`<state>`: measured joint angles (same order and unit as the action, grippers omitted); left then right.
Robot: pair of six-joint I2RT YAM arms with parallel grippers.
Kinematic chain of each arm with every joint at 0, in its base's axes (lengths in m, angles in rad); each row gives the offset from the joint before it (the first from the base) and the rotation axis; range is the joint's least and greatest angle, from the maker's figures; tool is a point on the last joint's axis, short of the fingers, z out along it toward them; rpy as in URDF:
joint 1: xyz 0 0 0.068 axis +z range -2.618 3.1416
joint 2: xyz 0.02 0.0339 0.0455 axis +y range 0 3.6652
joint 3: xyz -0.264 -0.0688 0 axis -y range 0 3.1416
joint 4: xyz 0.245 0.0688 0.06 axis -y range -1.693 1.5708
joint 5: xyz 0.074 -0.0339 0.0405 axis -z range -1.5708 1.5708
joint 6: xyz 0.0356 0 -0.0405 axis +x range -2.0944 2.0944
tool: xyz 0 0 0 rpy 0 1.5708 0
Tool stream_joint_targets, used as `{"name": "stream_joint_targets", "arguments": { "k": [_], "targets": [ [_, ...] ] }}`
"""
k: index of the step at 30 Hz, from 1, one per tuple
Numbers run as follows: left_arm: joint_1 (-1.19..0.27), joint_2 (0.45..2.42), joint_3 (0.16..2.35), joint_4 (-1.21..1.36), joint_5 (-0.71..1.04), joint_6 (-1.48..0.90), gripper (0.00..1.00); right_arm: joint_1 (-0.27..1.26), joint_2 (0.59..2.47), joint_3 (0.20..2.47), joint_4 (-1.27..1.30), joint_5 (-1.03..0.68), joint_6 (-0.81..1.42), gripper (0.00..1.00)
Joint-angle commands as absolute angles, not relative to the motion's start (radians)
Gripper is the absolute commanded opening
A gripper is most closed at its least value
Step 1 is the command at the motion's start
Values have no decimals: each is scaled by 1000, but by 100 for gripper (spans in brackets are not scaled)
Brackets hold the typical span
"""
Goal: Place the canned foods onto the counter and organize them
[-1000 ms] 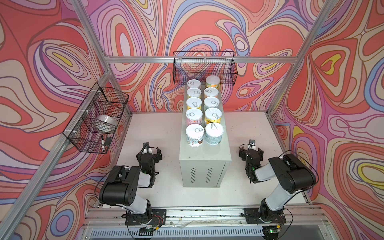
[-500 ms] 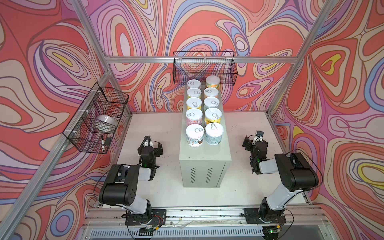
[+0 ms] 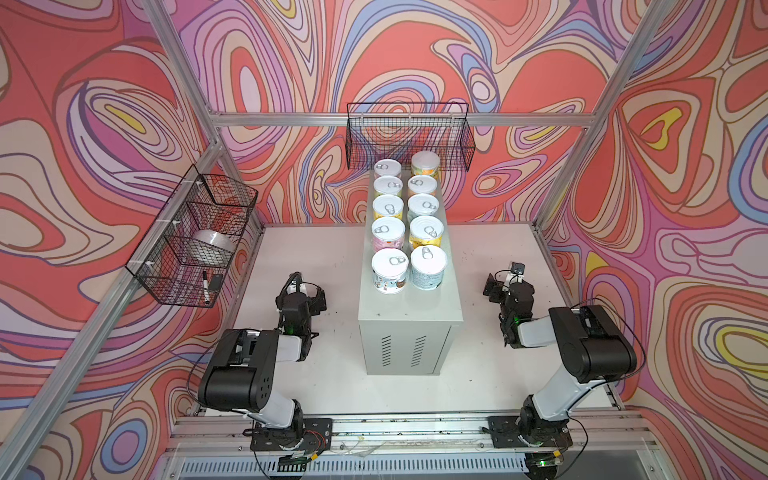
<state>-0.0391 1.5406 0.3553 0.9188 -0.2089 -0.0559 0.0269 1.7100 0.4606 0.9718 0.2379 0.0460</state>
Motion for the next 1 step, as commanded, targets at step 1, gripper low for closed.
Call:
{"name": "stream_joint_targets", "arguments": {
  "k": [1],
  "targets": [
    [-35, 1542, 357, 927, -203, -45, 100, 27, 1717, 457, 986, 228, 49, 98]
  ]
}}
